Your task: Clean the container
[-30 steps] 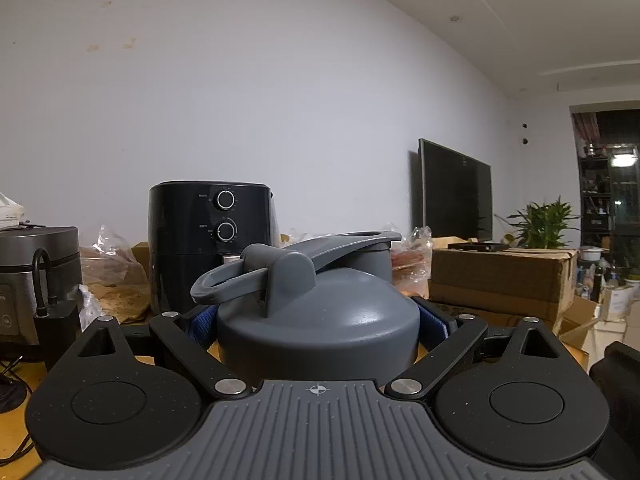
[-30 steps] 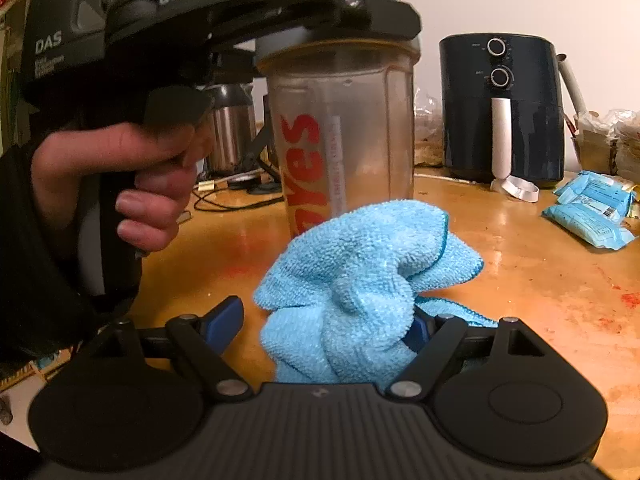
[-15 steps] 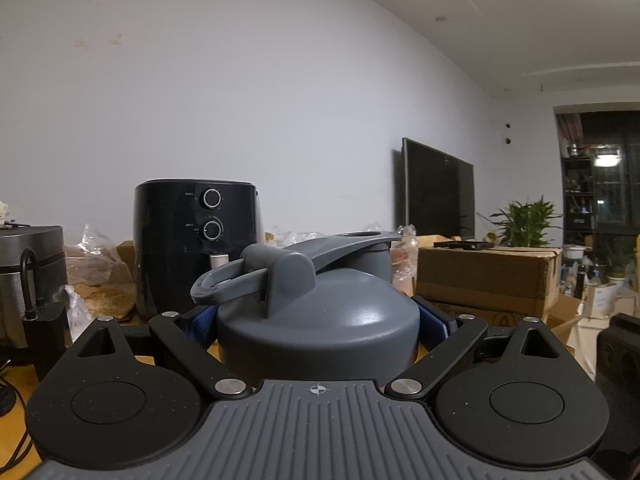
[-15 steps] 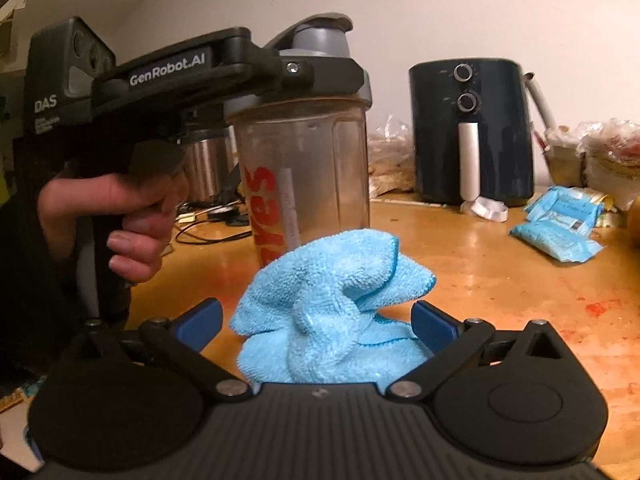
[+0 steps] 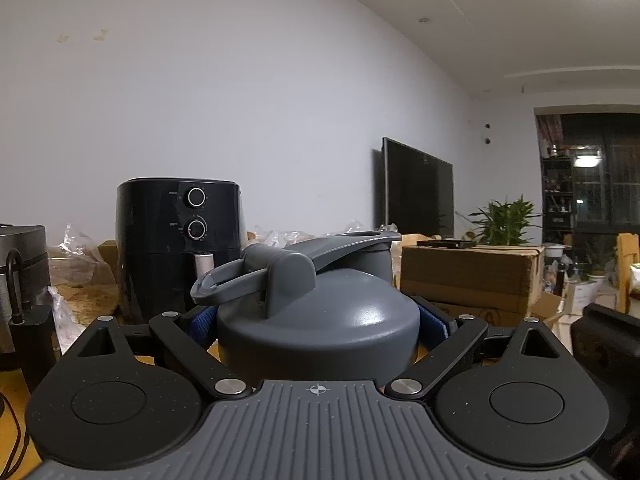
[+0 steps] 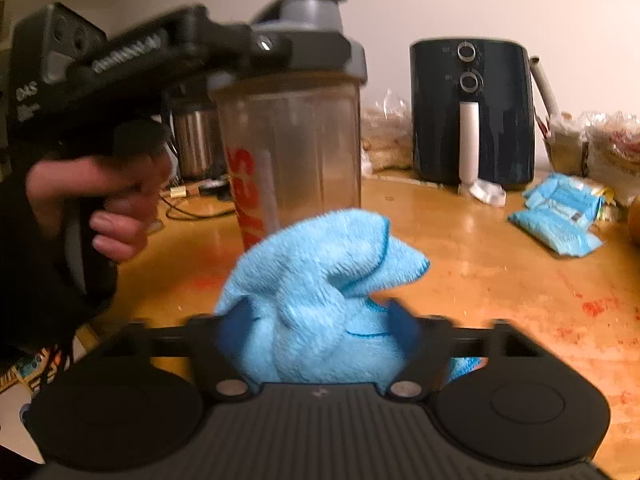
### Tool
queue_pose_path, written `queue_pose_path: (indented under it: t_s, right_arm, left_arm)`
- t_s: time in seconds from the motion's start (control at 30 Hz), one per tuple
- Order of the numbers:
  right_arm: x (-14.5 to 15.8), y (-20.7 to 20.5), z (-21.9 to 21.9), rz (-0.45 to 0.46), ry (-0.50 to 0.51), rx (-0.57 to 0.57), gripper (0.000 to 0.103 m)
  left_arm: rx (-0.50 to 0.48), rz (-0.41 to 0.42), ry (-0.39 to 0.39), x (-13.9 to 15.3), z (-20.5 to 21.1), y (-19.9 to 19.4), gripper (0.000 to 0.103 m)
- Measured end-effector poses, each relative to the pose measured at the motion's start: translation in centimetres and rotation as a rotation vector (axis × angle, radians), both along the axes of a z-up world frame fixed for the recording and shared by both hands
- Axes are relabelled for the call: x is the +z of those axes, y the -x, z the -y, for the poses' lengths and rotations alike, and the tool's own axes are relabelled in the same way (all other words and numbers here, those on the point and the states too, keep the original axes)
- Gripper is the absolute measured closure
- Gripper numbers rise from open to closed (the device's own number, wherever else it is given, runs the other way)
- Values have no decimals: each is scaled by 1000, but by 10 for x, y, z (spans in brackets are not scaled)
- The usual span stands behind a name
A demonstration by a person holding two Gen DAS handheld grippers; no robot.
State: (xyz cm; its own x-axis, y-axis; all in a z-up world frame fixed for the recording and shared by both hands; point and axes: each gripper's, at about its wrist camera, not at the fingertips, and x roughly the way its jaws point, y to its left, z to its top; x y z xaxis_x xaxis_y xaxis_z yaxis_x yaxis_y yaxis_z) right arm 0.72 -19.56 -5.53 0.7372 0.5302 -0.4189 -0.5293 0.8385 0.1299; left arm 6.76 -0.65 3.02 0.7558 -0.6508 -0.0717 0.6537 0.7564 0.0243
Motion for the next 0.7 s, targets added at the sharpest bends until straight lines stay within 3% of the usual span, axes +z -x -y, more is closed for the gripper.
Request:
queue_pose_path:
  t_s: [0.1,0.23,0.7]
  right_arm:
    - [-3,-1,1,-19,-16,16,75]
    - [-2,3,-7,4,28,21,86]
    - [2,5,-4,21,-17,19,93]
  left_arm:
    - [-8,0,-1,0,-1,0,8]
    - [-18,-3,-2,1,-2,-1,8]
    - [-38,-5,-3,0,-4,-3,8]
